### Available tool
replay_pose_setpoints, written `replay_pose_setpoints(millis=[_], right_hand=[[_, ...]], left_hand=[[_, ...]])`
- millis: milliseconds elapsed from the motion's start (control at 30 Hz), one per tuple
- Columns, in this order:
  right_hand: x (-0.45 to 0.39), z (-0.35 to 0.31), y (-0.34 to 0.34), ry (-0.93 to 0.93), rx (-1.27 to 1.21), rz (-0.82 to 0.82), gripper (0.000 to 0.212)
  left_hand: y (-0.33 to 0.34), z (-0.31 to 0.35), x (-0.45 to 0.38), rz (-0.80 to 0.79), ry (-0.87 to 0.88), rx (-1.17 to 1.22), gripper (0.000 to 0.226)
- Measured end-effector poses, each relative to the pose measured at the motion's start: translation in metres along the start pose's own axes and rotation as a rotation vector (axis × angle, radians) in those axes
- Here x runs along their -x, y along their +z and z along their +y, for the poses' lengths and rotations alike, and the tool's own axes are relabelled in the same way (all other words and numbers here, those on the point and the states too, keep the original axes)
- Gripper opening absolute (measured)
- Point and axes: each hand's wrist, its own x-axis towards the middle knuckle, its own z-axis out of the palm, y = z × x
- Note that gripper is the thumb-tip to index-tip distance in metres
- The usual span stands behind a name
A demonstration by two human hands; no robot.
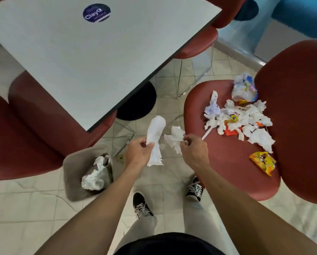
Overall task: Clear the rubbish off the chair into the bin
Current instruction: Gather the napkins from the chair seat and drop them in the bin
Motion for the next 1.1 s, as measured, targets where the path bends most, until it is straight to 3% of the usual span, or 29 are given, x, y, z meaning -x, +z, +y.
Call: replay_pose_setpoints(millis=[200,333,533,600,700,767,833,1100], right_hand=[[0.029,-0.042,0.073,-0.115,0.049,-0.161,0.017],[0.047,-0.064,0.115,-0.157,0.105,-0.233,0.021],[0.074,-0.094,0.175,-0.202,0.163,-0.337,0.023],[0.081,-0.1,0.191,-0.219,0.168,-0.374,0.024],[0.091,-0.107,0.21,-0.239,0.202,-0.417,0.023],[0.095,-0.11,0.219,-0.242,0.207,-0.434,0.023],[0.097,-0.112,0.227,-0.263,0.235,-0.441,0.024],[0.095,-0.114,0.251,-0.247,0.237,-0.479,0.025]], left_hand=[[-0.067,-0.072,0.004,0.099,-0.172,0.059,0.008],[-0.101,-0.111,0.009,0.155,-0.264,0.084,0.017],[-0.145,-0.168,0.011,0.288,-0.359,0.114,0.055],[-0.154,-0.181,0.009,0.314,-0.356,0.113,0.046],[-0.165,-0.194,0.008,0.341,-0.372,0.154,0.006],[-0.168,-0.201,0.005,0.361,-0.401,0.216,0.03],[-0.169,-0.209,-0.001,0.369,-0.412,0.255,0.038],[-0.163,-0.224,-0.023,0.327,-0.37,0.145,0.009]])
